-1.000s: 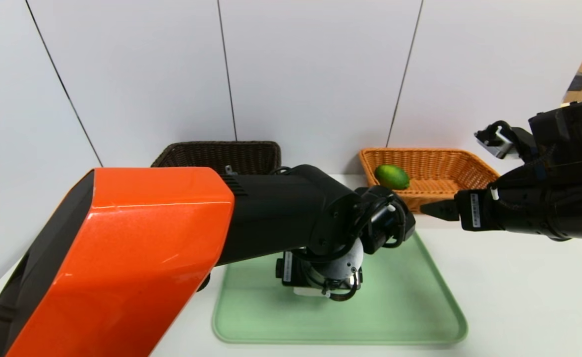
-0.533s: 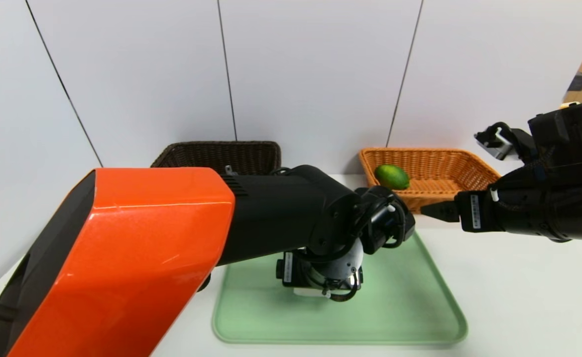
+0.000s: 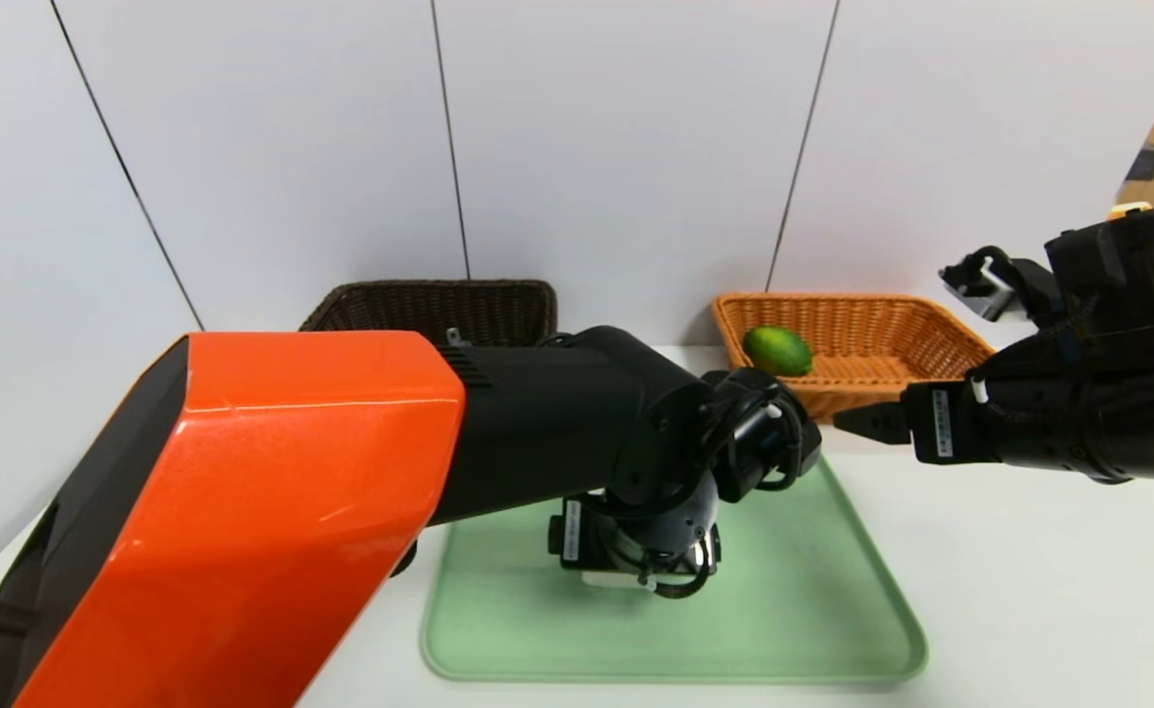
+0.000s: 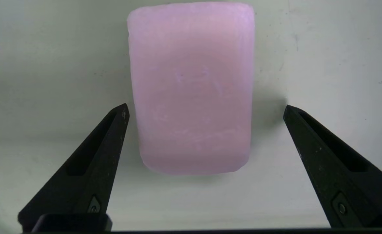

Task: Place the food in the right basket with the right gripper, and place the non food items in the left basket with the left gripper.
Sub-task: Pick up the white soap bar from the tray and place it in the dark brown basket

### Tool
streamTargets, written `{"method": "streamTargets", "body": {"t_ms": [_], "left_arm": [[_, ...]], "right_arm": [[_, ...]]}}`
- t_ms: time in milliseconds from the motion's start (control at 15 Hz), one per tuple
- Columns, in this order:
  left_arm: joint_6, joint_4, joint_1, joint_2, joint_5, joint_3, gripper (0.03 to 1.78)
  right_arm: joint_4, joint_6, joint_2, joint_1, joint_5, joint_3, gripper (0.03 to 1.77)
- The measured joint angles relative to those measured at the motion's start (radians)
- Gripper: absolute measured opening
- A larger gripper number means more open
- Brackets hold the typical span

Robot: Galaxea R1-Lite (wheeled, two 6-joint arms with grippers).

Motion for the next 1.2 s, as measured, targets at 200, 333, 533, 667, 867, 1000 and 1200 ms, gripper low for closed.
{"method": "streamTargets", "body": {"t_ms": [200, 333, 533, 667, 867, 1000, 1200], "left_arm": [[0.000, -0.001, 0.002, 0.000, 0.001, 0.000, 1.69], [0.002, -0.001, 0.002, 0.001, 0.002, 0.000, 1.69], [0.002, -0.001, 0.002, 0.001, 0.005, 0.000, 1.63], [0.002, -0.001, 0.003, 0.008, 0.014, 0.000, 1.29], [0.002, -0.007, 0.005, 0.014, 0.015, 0.000, 1.01], [0.005, -0.011, 0.006, 0.014, 0.015, 0.000, 0.99], [0.006, -0.010, 0.007, 0.008, 0.020, 0.001, 0.98]], "right_arm": [[0.000, 0.000, 0.000, 0.000, 0.000, 0.000, 1.69], [0.000, 0.000, -0.001, 0.000, -0.001, 0.000, 1.69], [0.000, 0.000, -0.004, 0.000, -0.001, 0.001, 1.69], [0.000, 0.000, -0.004, 0.000, 0.000, 0.004, 1.69], [0.000, 0.001, -0.007, 0.000, -0.001, 0.006, 1.69], [0.000, 0.000, -0.009, 0.000, -0.001, 0.008, 1.69], [0.000, 0.000, -0.010, 0.000, -0.001, 0.009, 1.69]]}}
